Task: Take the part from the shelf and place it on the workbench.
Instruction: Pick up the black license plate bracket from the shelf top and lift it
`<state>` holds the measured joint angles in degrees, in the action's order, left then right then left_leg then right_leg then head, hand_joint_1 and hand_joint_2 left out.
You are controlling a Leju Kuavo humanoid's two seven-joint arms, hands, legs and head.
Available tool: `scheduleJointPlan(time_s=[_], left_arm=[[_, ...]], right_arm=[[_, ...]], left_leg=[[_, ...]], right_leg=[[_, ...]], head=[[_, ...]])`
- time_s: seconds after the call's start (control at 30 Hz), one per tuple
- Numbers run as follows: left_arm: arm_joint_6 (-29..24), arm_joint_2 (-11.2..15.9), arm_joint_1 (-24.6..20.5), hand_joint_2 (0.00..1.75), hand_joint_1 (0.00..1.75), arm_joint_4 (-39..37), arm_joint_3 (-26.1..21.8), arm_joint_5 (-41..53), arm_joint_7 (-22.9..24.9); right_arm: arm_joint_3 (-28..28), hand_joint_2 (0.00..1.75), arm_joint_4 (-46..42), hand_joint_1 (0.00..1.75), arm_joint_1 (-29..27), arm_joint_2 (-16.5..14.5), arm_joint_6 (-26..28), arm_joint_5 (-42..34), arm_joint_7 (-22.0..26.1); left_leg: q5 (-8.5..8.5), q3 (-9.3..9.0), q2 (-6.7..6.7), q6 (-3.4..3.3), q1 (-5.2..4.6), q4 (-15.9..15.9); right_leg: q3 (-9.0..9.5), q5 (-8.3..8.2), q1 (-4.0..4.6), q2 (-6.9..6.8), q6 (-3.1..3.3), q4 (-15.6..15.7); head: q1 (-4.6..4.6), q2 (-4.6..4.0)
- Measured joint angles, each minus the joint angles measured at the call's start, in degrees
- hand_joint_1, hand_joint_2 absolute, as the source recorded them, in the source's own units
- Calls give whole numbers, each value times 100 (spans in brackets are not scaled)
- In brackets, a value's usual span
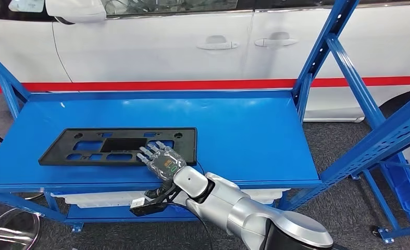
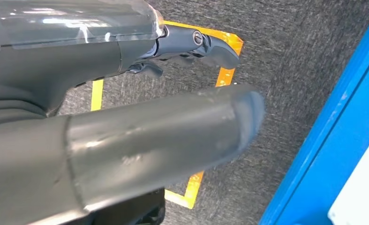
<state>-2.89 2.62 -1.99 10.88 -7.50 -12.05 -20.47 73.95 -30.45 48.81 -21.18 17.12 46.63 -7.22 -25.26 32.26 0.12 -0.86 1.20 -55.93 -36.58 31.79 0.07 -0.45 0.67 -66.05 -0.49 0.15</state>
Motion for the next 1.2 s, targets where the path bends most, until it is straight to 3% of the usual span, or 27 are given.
scheduleJointPlan(time_s=[0.07,0.13,0.33,0.4,0.47,0.5,0.53,0.57,0.63,0.67,0.7,0.73,0.77,0.83,0.87,1.0,1.07,1.13,1.17,1.2], left_arm=[[-1,0,-2,0,0,0,-14,3,1],[-2,0,5,0,0,0,-26,3,2],[-2,1,8,0,0,0,-33,4,2],[-5,1,9,0,0,0,-45,4,2],[-10,-2,6,0,0,0,-67,9,-7],[-11,-3,1,0,0,0,-81,14,-16],[-11,-4,-5,0,0,0,-97,21,-25],[-11,-4,-10,0,0,0,-112,31,-33],[-12,-4,-7,0,0,0,-129,50,-35],[-13,-4,1,0,0,0,-135,57,-35],[-13,-4,9,0,0,0,-139,60,-35],[-13,-3,12,0,0,0,-141,61,-35],[-13,-1,11,0,0,0,-144,62,-35],[-13,4,0,0,0,0,-155,63,-37],[-13,5,-3,0,0,0,-162,63,-38],[-14,4,2,0,0,0,-187,69,-40],[-15,3,-6,0,0,0,-191,80,-40],[-15,5,-12,0,0,0,-193,97,-38],[-15,7,-12,0,0,0,-195,105,-34],[-15,8,-12,0,0,0,-195,116,-30]], right_arm=[[-32,175,-38,0,-1,15,191,-408,129],[-65,175,-78,0,3,27,340,-661,223],[-80,175,-102,0,9,31,398,-736,246],[-114,175,-196,0,48,33,553,-889,298],[-174,175,-521,0,138,29,812,-1154,411],[-193,175,-745,0,182,20,894,-1241,444],[-208,175,-950,0,219,10,950,-1301,463],[-207,175,-1086,0,235,1,963,-1301,452],[-194,175,-1150,0,240,-3,965,-1262,413],[-187,175,-1150,0,237,-2,965,-1243,396],[-181,175,-1150,0,237,-1,965,-1230,382],[-178,175,-1150,0,241,-1,965,-1223,375],[-176,175,-1150,0,248,-2,965,-1220,373],[-175,175,-1150,0,265,-3,966,-1219,372],[-174,175,-1150,0,270,-4,966,-1218,372],[-169,175,-1149,0,290,-2,970,-1213,343],[-168,175,-1144,0,314,5,975,-1204,319],[-159,175,-1127,0,319,21,915,-1201,319],[-150,175,-1114,0,308,34,851,-1201,322],[-137,175,-1097,0,294,45,768,-1201,326]], left_leg=[[-6,7,-9,-16,-3,-12],[-10,11,-16,-21,-4,-22],[-12,11,-19,-20,-4,-27],[-27,8,-33,-10,-1,-48],[-79,23,-67,59,3,-110],[-172,74,-68,130,10,-229],[-316,174,-66,204,16,-448],[-500,333,-58,270,21,-781],[-840,700,-43,320,28,-1561],[-874,813,-43,323,28,-1776],[-787,818,-43,317,28,-1757],[-599,710,-41,301,27,-1506],[-371,525,-34,278,25,-1100],[-108,187,-17,227,-5,-393],[-79,113,-13,203,-22,-225],[-50,83,-23,86,-22,-115],[-21,65,-15,15,2,-71],[-21,71,-18,-14,-6,-69],[-22,70,-23,-16,-8,-72],[-26,68,-30,-15,-10,-77]], right_leg=[[-372,282,-21,21,-25,-724],[-549,354,-33,26,-38,-1045],[-565,333,-38,25,-40,-1061],[-473,126,-55,25,-43,-829],[-128,-285,-70,57,-10,-30],[30,-429,-76,68,53,330],[148,-517,-77,75,116,604],[163,-515,-70,67,173,643],[172,-524,-67,43,219,666],[173,-520,-59,39,224,664],[175,-516,-54,38,227,660],[183,-512,-50,39,226,657],[193,-504,-47,40,220,654],[201,-493,-24,42,190,649],[197,-493,-14,42,169,649],[165,-433,-19,38,51,584],[-36,-144,-25,44,7,125],[-393,196,-32,47,-14,-622],[-519,258,-36,47,-20,-875],[-546,201,-38,47,-20,-912]], head=[[-1,0],[-1,0],[-1,0],[0,0],[-1,0],[-1,0],[-2,0],[-3,0],[-3,0],[-3,0],[-3,0],[-3,0],[-3,0],[-3,0],[-2,0],[-2,0],[-2,0],[-2,0],[-2,0],[-2,0]])
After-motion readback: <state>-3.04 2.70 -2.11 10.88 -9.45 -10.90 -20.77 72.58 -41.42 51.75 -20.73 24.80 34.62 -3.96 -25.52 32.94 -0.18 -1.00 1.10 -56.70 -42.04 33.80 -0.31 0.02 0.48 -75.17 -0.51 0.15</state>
